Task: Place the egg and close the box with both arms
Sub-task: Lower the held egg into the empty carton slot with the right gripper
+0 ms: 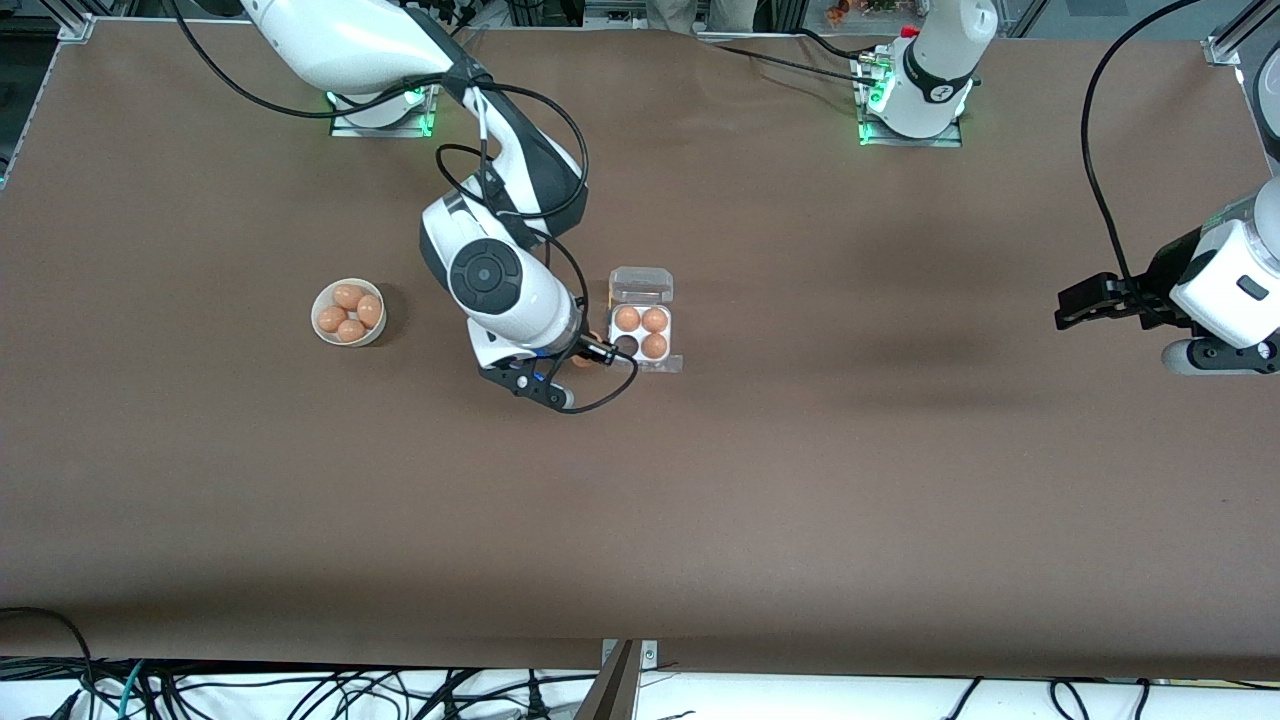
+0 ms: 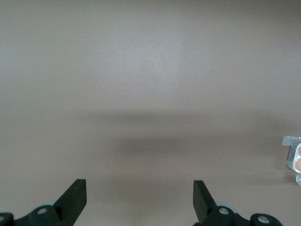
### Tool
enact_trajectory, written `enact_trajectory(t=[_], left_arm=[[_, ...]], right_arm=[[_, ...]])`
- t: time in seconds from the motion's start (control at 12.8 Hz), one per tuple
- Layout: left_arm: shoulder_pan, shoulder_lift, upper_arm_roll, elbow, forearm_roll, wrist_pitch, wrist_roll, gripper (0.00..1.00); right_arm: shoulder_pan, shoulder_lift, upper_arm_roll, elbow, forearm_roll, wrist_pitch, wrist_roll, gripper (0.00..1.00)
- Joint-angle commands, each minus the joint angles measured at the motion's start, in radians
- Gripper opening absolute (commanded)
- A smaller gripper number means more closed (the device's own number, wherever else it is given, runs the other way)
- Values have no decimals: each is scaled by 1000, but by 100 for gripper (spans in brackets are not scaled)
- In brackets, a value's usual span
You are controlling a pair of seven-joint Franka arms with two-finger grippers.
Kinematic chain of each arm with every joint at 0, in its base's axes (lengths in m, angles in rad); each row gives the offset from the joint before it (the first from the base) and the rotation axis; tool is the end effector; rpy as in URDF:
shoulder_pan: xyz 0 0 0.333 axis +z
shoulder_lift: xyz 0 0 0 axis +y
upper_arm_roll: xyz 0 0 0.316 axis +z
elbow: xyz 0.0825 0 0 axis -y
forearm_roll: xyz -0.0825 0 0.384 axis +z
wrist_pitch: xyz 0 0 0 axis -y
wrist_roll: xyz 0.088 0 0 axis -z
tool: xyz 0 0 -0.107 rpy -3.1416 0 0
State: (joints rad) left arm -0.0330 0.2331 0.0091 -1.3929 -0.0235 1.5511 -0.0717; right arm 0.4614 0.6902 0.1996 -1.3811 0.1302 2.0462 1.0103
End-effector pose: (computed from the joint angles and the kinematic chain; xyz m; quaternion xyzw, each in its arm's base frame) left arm 0.6207 -0.0180 0.5693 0.9990 0.0240 -0.0379 0.0089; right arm 0.5877 0.4282 0.3117 -0.9672 0.2234 0.0942 0.0760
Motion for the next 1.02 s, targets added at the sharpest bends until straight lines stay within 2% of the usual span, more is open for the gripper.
enact_trajectory(t=[0.0,0.31,0.55,0.94], left_arm=[[-5,5,-3,17,-7,-11,-7,100],[-5,5,-3,17,-6,-11,-4,100],[-7,5,-3,17,-6,-11,-5,100],[-7,5,-3,15,-6,-11,-5,100]], right_arm=[[19,45,-3,40,93,35,22,0],[60,94,-5,40,117,51,68,0],[74,127,-5,34,121,121,73,0],[71,134,-5,-9,123,137,73,0]])
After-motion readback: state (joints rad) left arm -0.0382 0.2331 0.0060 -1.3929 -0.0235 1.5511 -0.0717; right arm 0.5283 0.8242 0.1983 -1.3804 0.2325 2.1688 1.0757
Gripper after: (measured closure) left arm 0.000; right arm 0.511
